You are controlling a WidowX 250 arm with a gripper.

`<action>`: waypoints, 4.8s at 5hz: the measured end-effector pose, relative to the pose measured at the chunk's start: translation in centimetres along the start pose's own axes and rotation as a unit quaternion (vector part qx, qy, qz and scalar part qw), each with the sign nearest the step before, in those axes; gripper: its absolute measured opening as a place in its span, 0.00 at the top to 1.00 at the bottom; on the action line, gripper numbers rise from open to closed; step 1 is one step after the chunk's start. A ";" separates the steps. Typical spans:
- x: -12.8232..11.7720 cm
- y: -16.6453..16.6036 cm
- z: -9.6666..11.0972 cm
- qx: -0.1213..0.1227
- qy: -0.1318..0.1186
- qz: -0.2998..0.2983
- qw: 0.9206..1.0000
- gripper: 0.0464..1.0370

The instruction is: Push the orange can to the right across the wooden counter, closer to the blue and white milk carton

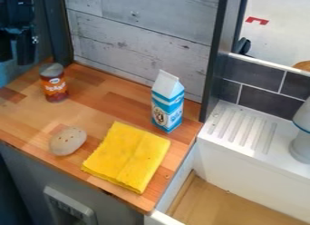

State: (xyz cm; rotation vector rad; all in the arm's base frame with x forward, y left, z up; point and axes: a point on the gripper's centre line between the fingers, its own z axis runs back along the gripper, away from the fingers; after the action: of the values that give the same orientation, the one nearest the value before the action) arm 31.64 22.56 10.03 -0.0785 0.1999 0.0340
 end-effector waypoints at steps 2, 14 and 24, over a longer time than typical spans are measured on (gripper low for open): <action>2.2 1.1 -0.4 0.002 -0.014 0.009 1.000 0.04; 5.0 -10.2 -2.6 -0.059 -0.057 -0.051 0.995 0.04; 4.0 -8.3 -3.1 0.097 -0.002 -0.138 0.986 0.04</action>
State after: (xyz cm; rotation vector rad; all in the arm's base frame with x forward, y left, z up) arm 35.27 14.17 6.81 0.0887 0.1851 -0.2622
